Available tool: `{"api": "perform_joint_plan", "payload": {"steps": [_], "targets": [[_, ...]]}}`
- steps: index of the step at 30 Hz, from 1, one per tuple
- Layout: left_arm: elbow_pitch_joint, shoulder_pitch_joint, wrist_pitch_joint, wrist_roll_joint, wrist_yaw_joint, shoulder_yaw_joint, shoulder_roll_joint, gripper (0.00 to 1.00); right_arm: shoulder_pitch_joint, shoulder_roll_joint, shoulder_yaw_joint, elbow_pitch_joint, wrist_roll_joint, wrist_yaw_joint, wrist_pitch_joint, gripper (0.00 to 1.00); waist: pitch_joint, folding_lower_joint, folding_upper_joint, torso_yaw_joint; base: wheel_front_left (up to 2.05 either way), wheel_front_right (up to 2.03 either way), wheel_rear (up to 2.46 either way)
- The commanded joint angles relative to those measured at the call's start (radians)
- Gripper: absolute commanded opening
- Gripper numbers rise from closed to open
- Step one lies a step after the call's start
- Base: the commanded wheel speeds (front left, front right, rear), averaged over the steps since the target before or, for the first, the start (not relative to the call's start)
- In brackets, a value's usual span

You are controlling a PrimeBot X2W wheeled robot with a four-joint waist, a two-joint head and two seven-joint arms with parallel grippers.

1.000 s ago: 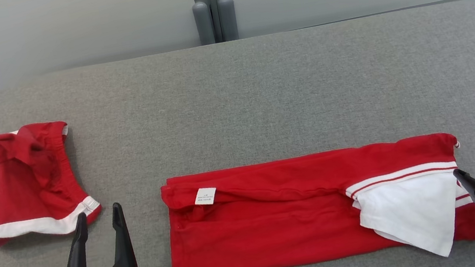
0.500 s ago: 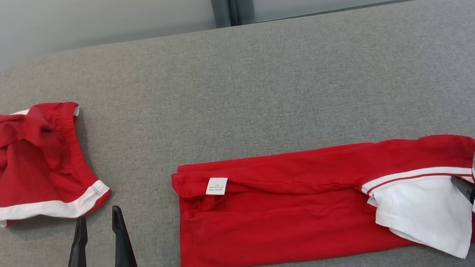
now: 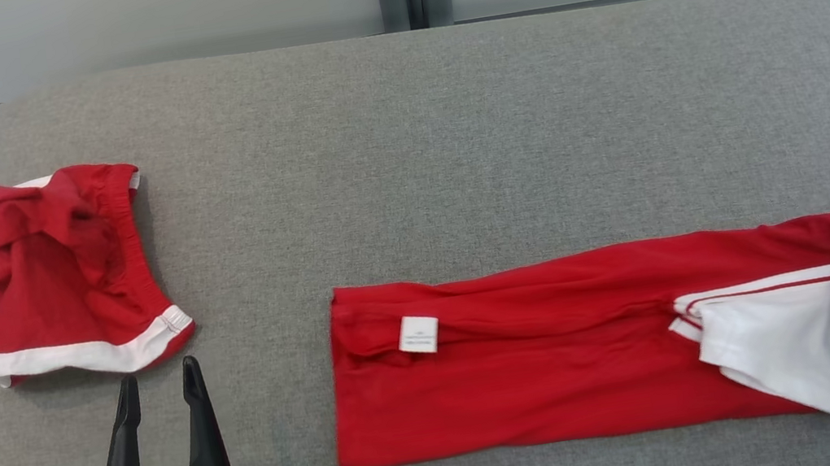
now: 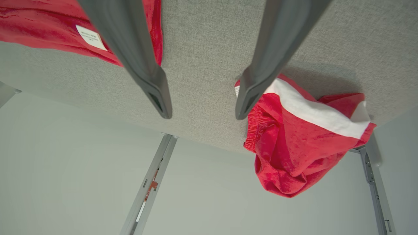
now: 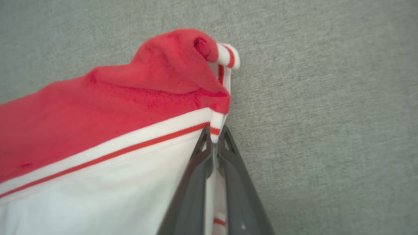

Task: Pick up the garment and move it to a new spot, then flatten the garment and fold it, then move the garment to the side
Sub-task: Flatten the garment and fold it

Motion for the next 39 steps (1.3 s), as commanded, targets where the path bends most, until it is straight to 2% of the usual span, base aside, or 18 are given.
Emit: {"api": "perform_joint_plan", "payload": {"steps": [1,10,15,22,28,32,39], "targets": [[-0.003,-0.007,0.0,-0.008,-0.002,-0.001,0.0,1.0,0.0,-0.031,-0.035,-0.006,-0.028,-0.005,-0.002,0.0,-0.003,0.0,-0.0001,-0.01,0.0,0.0,0.0],[-0.012,-0.003,0.0,-0.02,-0.002,-0.012,0.001,1.0,0.043,-0.083,-0.219,-0.157,-0.121,-0.004,0.047,0.0,-0.019,0.0,-0.0001,-0.044,0.0,0.0,0.0],[-0.01,-0.006,0.0,-0.022,-0.002,-0.012,0.001,1.0,0.066,-0.071,-0.215,-0.242,-0.127,-0.003,0.107,0.0,-0.027,0.0,-0.0001,-0.06,0.0,0.0,0.0],[0.004,0.008,0.0,-0.027,-0.002,-0.012,0.001,1.0,0.109,0.005,-0.009,-0.39,0.024,-0.003,0.221,0.0,-0.059,0.0,-0.0001,-0.079,0.0,0.0,0.0],[0.012,0.013,0.0,-0.029,-0.002,-0.015,0.001,1.0,0.105,0.027,0.199,-0.448,0.089,-0.003,0.252,0.0,-0.086,0.0,-0.0001,-0.078,0.0,0.0,0.0],[0.011,0.022,0.0,-0.031,-0.002,-0.014,0.001,1.0,0.058,0.059,0.324,-0.428,0.112,-0.003,0.242,0.0,-0.093,0.0,-0.0001,-0.072,0.0,0.0,0.0],[0.015,0.015,0.0,-0.034,-0.002,-0.037,0.001,1.0,-0.036,0.122,0.474,-0.283,0.115,-0.003,0.182,0.0,-0.094,0.0,-0.0001,-0.03,0.0,0.0,0.0]]}}
